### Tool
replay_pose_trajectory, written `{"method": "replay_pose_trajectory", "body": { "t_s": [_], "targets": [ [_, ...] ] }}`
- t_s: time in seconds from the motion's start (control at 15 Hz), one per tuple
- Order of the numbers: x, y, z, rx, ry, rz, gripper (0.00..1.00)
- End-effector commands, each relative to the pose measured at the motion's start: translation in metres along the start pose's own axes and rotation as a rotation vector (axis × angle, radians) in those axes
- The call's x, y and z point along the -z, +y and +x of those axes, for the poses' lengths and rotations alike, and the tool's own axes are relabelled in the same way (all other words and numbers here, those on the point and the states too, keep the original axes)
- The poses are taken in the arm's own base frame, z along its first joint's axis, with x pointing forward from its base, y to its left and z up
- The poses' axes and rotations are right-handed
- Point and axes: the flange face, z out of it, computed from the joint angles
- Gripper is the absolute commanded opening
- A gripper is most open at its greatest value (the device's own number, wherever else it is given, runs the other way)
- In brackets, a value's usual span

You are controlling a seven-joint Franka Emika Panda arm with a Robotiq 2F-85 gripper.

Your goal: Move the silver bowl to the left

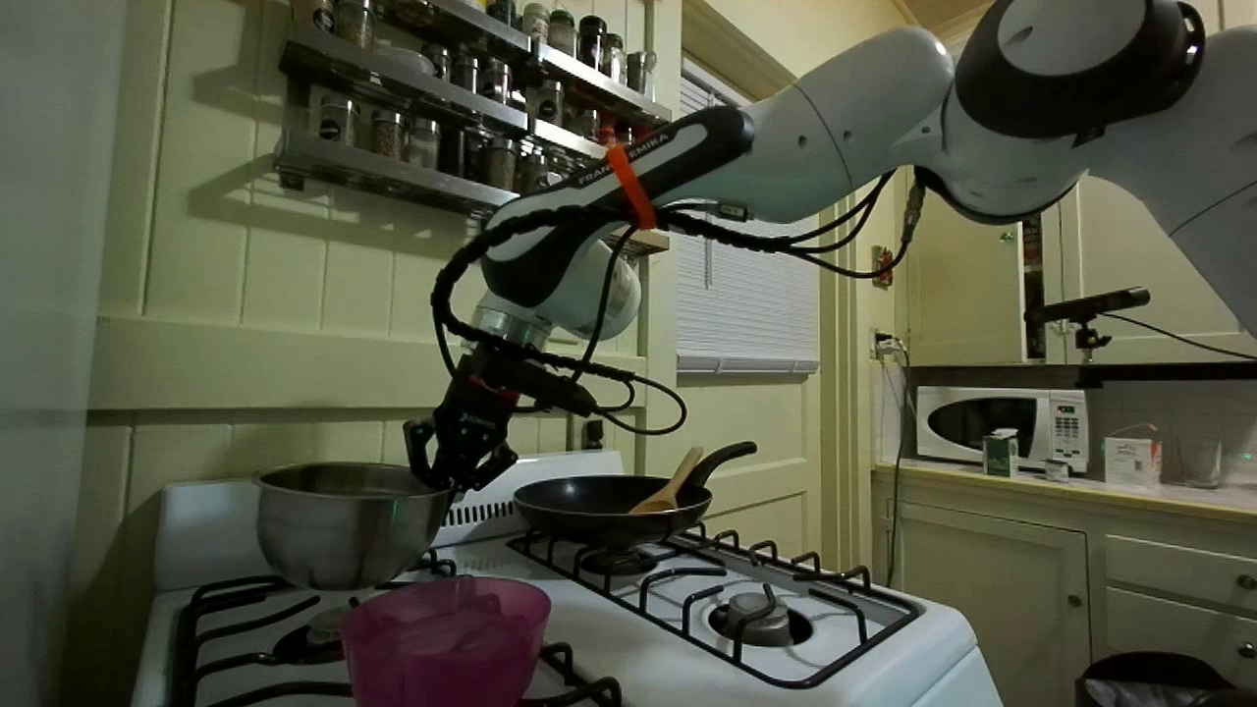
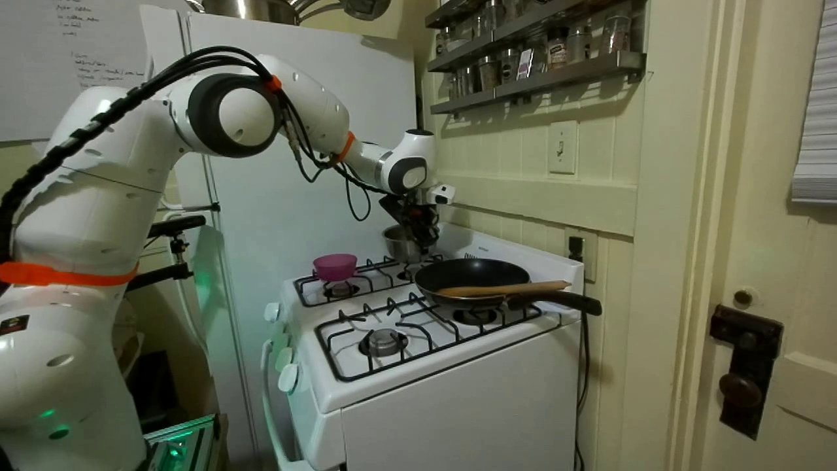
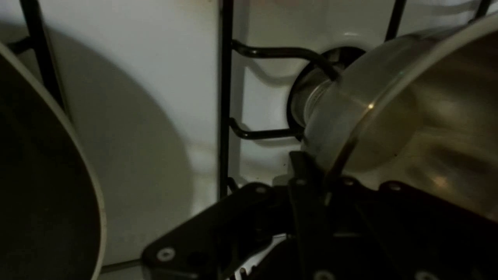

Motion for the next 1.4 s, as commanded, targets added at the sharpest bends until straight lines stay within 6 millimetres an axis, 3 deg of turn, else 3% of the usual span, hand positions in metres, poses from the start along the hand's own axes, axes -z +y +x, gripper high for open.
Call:
{"method": "replay_pose_trajectory", "body": {
  "t_s": [0.0,0.07,0.2,0.4,0.53,0.73,0.93,1.13,1.33],
  "targets": [
    [-0.005,-0.012,0.011,0.024,-0.044,0.015,0.01],
    [-0.005,-0.014,0.011,0.032,-0.063,0.007,0.3],
    [-0.003,-0.015,0.009,0.046,-0.098,-0.033,0.36],
    [0.015,-0.015,0.004,0.072,-0.114,-0.123,0.58],
    [0.036,-0.018,0.003,0.101,-0.09,-0.172,0.74],
    [0.084,-0.03,-0.002,0.151,0.017,-0.207,0.98],
    [0.136,-0.053,-0.021,0.181,0.065,-0.182,1.0],
    [0.189,-0.084,-0.063,0.157,0.027,-0.216,1.0],
    [0.233,-0.099,-0.109,0.073,0.059,-0.377,1.0]
  ]
}}
